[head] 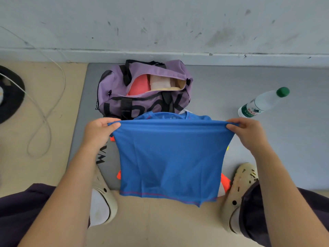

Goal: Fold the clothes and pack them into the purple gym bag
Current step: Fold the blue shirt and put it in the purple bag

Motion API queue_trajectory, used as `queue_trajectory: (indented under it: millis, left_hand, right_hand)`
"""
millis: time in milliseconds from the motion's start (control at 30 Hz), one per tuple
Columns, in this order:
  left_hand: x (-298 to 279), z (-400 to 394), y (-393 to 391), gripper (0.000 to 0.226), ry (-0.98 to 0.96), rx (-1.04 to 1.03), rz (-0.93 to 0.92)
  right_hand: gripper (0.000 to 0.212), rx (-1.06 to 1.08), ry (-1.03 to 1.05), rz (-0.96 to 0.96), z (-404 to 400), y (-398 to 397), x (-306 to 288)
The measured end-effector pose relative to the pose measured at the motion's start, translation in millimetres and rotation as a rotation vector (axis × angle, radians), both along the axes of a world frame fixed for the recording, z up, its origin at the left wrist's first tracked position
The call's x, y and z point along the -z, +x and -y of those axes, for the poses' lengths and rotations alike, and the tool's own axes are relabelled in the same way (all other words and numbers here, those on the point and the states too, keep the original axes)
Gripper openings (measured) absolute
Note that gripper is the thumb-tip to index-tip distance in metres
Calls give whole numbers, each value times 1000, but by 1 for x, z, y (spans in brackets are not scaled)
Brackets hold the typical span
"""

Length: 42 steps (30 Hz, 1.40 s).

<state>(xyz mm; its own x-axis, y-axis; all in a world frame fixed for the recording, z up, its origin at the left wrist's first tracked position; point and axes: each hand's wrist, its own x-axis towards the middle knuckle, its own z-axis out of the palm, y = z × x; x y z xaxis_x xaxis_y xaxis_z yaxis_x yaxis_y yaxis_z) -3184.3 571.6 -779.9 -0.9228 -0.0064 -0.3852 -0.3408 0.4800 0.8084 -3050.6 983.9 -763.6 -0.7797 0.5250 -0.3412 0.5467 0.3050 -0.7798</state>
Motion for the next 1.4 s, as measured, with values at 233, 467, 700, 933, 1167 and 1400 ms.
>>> queue_trajectory:
  millis: [233, 467, 700, 933, 1167, 1400]
  left_hand:
    - [-34, 1, -17, 15, -31, 19, -221]
    - [-70, -4, -11, 22, 363, -111, -102]
    - [-82, 6, -7, 8, 278, -137, -35]
    - [-109, -17, -22, 10, 323, -269, -202]
    - [-150, -26, -36, 20, 425, -168, -346]
    - [-47, -7, 13, 18, 181, -59, 15]
  right_hand:
    - [5, -42, 140, -198, -4, -13, -42]
    - [18, 3, -302, -301, 4, -3, -68]
    - [18, 57, -331, -160, 5, 3, -75]
    - [14, 159, -193, -348, -2, -19, -95]
    - [15, 89, -353, -534, -5, -34, -132]
    - [18, 31, -302, -132, 10, 15, -47]
